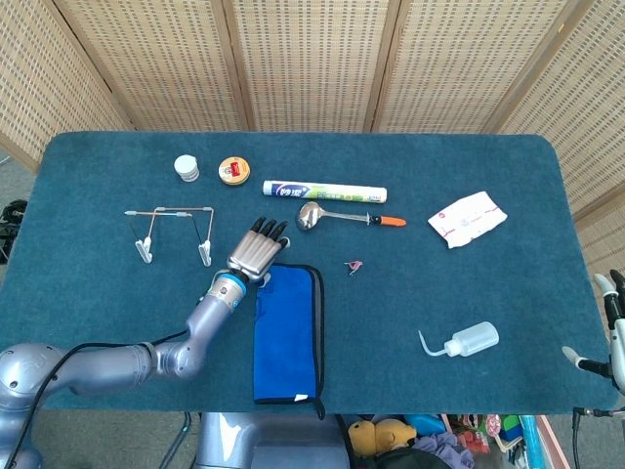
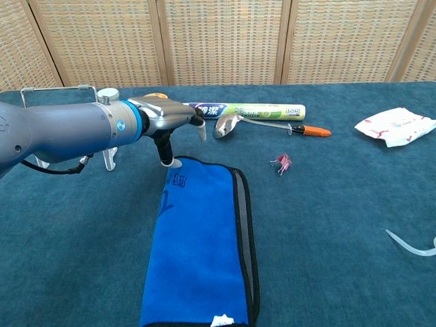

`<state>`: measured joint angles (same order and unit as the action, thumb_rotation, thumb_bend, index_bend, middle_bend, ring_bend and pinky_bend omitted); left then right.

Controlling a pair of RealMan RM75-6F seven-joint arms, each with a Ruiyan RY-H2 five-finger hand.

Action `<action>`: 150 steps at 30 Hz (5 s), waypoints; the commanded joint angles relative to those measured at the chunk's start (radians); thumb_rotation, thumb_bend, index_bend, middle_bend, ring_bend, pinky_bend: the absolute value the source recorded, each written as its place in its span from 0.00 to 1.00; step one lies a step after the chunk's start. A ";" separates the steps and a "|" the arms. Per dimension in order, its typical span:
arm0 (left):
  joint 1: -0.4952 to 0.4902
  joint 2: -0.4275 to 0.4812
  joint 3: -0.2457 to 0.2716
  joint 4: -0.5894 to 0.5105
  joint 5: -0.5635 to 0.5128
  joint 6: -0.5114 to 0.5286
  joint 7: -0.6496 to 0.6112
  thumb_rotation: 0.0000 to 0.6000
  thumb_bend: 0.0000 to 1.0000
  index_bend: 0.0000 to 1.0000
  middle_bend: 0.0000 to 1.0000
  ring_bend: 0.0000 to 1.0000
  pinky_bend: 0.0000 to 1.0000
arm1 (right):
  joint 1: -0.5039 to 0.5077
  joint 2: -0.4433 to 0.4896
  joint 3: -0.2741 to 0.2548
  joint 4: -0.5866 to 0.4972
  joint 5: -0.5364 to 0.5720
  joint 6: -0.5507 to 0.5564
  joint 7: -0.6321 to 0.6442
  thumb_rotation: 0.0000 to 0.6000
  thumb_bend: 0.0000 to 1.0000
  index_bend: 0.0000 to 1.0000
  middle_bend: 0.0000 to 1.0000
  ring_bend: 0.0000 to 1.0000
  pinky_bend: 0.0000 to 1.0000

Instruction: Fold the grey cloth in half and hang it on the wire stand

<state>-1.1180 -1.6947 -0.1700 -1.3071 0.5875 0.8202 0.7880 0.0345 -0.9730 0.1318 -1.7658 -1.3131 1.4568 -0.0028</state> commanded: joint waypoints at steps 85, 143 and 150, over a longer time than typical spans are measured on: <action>0.021 -0.086 0.007 0.079 -0.019 0.040 -0.043 1.00 0.71 0.80 0.00 0.00 0.00 | 0.000 0.014 -0.004 -0.004 -0.007 -0.004 0.028 1.00 0.00 0.00 0.00 0.00 0.00; 0.114 0.627 -0.197 -0.285 -0.147 0.105 -0.257 1.00 0.90 0.79 0.00 0.00 0.00 | -0.014 0.034 -0.029 -0.031 -0.074 0.019 0.057 1.00 0.00 0.00 0.00 0.00 0.00; 0.182 0.703 -0.181 -0.317 -0.103 0.084 -0.348 1.00 0.90 0.79 0.00 0.00 0.00 | -0.019 0.037 -0.039 -0.037 -0.104 0.031 0.062 1.00 0.00 0.00 0.00 0.00 0.00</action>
<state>-0.9513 -1.0043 -0.3562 -1.6135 0.4695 0.9118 0.4581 0.0164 -0.9366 0.0935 -1.8024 -1.4161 1.4868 0.0584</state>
